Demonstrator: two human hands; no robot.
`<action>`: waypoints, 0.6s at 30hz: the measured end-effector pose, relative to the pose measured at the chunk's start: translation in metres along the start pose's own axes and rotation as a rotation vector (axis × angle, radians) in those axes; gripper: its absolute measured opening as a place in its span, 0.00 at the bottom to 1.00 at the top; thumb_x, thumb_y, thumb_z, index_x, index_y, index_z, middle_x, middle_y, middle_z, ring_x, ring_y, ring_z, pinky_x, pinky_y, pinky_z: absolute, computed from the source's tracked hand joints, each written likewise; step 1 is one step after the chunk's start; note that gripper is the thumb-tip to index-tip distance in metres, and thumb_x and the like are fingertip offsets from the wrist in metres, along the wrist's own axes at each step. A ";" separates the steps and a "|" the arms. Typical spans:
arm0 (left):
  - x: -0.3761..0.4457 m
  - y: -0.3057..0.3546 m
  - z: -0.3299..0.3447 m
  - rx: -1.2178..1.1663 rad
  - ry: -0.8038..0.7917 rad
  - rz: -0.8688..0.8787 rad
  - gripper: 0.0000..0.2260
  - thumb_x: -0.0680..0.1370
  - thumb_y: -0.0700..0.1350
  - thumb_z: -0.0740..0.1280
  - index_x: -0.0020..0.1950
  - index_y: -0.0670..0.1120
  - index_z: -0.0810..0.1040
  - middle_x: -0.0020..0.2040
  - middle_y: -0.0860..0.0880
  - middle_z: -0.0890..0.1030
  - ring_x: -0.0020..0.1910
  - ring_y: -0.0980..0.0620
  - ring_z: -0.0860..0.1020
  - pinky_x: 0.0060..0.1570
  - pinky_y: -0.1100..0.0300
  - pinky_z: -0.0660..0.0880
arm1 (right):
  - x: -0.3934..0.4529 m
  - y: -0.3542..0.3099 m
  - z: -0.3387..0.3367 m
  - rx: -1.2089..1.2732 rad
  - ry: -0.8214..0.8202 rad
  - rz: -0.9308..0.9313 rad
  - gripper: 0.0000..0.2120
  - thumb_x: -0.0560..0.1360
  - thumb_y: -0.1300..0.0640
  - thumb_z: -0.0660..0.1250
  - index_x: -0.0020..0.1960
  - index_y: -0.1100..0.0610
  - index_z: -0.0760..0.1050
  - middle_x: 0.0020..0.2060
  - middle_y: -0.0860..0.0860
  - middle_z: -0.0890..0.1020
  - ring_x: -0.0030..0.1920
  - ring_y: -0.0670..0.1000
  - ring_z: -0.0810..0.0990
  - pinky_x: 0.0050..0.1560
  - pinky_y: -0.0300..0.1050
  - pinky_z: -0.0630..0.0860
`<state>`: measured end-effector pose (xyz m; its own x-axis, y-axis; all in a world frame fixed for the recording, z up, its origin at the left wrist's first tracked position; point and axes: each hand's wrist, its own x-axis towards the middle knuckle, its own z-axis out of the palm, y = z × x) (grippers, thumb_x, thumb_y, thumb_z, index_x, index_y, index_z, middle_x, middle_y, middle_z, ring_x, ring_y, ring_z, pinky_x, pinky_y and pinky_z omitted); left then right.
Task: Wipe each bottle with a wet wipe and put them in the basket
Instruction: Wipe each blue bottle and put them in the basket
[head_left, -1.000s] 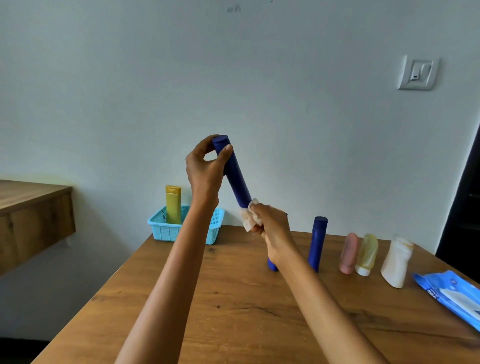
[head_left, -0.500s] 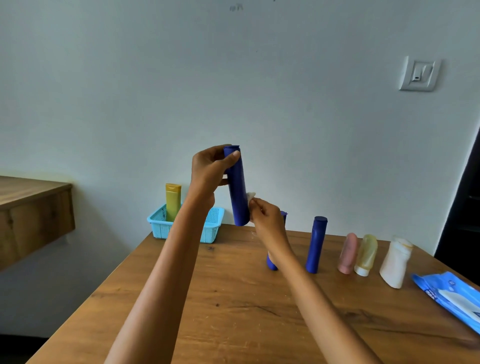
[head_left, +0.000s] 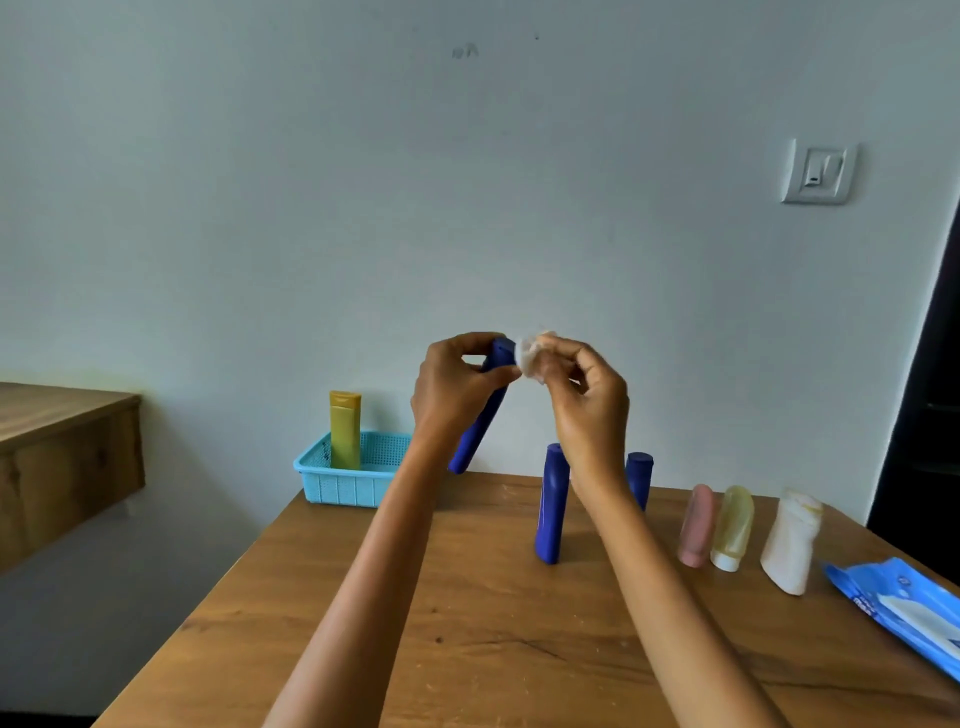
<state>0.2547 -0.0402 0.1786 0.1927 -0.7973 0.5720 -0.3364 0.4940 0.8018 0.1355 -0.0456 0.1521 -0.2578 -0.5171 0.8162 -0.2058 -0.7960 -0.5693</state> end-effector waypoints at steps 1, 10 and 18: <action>0.000 0.001 0.000 0.011 0.022 -0.002 0.09 0.62 0.55 0.71 0.40 0.66 0.79 0.43 0.56 0.84 0.44 0.50 0.82 0.50 0.45 0.78 | 0.003 -0.001 0.004 -0.066 -0.044 -0.063 0.07 0.75 0.58 0.68 0.53 0.58 0.80 0.51 0.48 0.82 0.51 0.41 0.79 0.49 0.30 0.74; 0.009 -0.013 -0.019 0.110 0.148 0.027 0.14 0.67 0.48 0.76 0.52 0.54 0.82 0.45 0.51 0.84 0.45 0.52 0.82 0.48 0.53 0.78 | 0.055 -0.023 0.040 -0.438 -0.434 0.006 0.14 0.77 0.51 0.65 0.46 0.62 0.82 0.41 0.55 0.84 0.41 0.52 0.81 0.42 0.44 0.77; 0.005 -0.016 -0.027 0.146 0.240 -0.003 0.13 0.71 0.48 0.73 0.56 0.52 0.82 0.50 0.50 0.84 0.51 0.49 0.80 0.42 0.61 0.68 | 0.034 -0.029 0.042 -0.649 -0.528 -0.236 0.13 0.77 0.50 0.64 0.48 0.58 0.82 0.39 0.53 0.81 0.41 0.51 0.78 0.39 0.45 0.73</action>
<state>0.2857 -0.0425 0.1736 0.4009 -0.6849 0.6085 -0.4614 0.4229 0.7799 0.1725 -0.0532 0.2009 0.2983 -0.5675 0.7675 -0.7377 -0.6473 -0.1919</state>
